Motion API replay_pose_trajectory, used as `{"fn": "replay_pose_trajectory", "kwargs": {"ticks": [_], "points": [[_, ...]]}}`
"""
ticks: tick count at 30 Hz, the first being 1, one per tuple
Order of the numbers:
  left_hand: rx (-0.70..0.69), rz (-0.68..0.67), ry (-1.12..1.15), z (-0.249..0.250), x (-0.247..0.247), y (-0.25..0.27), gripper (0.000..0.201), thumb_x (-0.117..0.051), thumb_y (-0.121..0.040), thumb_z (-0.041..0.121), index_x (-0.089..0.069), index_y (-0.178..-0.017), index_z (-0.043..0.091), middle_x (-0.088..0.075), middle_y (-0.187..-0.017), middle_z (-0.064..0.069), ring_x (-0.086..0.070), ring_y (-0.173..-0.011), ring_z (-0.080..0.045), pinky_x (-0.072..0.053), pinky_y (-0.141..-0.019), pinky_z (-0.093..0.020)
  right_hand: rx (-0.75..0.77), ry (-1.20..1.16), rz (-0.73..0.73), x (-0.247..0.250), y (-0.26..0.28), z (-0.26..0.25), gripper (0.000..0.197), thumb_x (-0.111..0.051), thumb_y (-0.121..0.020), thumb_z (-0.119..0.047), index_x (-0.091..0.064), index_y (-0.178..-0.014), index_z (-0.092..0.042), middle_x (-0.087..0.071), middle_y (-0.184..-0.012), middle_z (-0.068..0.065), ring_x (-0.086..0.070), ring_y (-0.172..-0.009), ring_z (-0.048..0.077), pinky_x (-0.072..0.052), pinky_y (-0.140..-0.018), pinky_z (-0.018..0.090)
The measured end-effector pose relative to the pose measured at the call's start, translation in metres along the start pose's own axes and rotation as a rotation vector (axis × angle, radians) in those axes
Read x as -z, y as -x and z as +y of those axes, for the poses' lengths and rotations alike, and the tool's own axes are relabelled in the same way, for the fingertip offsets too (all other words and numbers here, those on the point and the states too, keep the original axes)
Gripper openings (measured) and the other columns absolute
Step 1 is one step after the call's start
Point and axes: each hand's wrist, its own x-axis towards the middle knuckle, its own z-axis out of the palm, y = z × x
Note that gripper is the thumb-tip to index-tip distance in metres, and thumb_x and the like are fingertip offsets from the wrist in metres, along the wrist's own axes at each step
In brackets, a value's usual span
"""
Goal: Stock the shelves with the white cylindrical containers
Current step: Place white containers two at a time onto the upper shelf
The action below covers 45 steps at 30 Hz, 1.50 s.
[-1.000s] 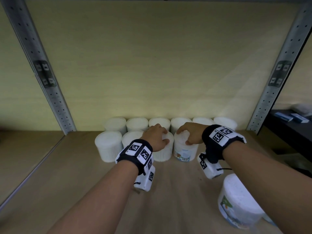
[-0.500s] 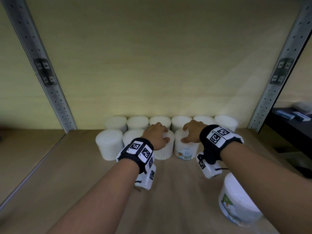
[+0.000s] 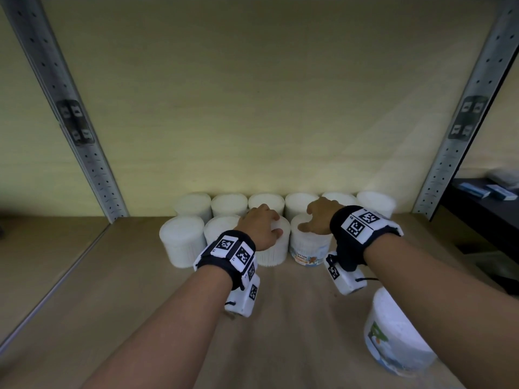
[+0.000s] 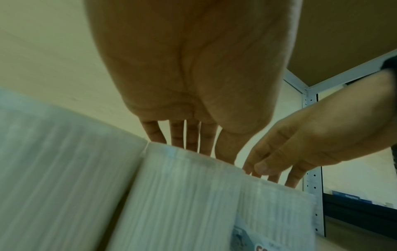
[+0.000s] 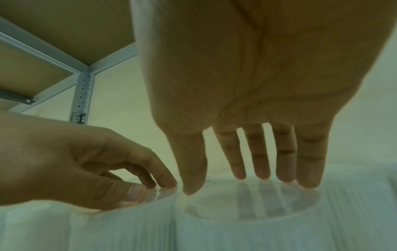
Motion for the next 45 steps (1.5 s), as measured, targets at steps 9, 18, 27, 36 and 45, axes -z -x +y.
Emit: {"fn": "replay_pose_trajectory", "kwargs": {"ticks": [9,18,27,36,45], "points": [[-0.002,-0.004,-0.012,0.001,0.001,0.0,0.047,-0.054,-0.092,0.034,-0.047,-0.134,0.015,-0.042,-0.137,-0.005,-0.04,-0.128,-0.025,-0.037,-0.106,-0.043,0.072,-0.044,-0.035,-0.001,0.004,0.005,0.065,-0.064,-0.087,-0.037,-0.039,-0.142,-0.014,-0.038,-0.146,0.008,-0.044,-0.131,0.027,-0.039,-0.106,0.034],[0.0,-0.023,-0.026,0.002,0.003,0.0,0.048,-0.054,-0.092,0.034,-0.046,-0.136,0.015,-0.041,-0.138,-0.006,-0.04,-0.129,-0.026,-0.036,-0.107,-0.043,0.141,-0.07,-0.044,0.002,0.007,0.009,0.062,-0.068,-0.085,-0.025,-0.043,-0.141,-0.019,-0.043,-0.144,0.006,-0.046,-0.129,0.023,-0.04,-0.104,0.031],[-0.029,-0.081,0.027,0.005,0.01,0.003,0.046,-0.055,-0.093,0.022,-0.046,-0.137,0.013,-0.041,-0.142,-0.006,-0.041,-0.13,-0.025,-0.035,-0.109,-0.037,0.146,-0.094,-0.016,-0.001,0.008,0.01,0.062,-0.068,-0.085,-0.025,-0.044,-0.142,-0.019,-0.046,-0.145,0.005,-0.046,-0.131,0.022,-0.04,-0.108,0.031],[-0.053,-0.141,0.061,0.009,0.022,-0.001,0.046,-0.048,-0.088,0.003,-0.052,-0.131,0.018,-0.041,-0.142,-0.004,-0.042,-0.13,-0.023,-0.038,-0.107,-0.032,0.17,-0.076,-0.017,-0.001,0.004,0.012,0.063,-0.069,-0.084,-0.026,-0.044,-0.141,-0.018,-0.046,-0.145,0.005,-0.042,-0.134,0.023,-0.038,-0.11,0.033],[0.073,0.015,-0.144,0.015,0.006,-0.006,0.051,-0.053,-0.089,0.045,-0.049,-0.13,0.013,-0.043,-0.134,-0.009,-0.04,-0.126,-0.028,-0.039,-0.101,-0.042,0.18,-0.047,-0.012,0.001,0.002,0.012,0.062,-0.069,-0.085,-0.026,-0.045,-0.141,-0.016,-0.045,-0.143,0.006,-0.043,-0.132,0.023,-0.039,-0.107,0.032]]}}
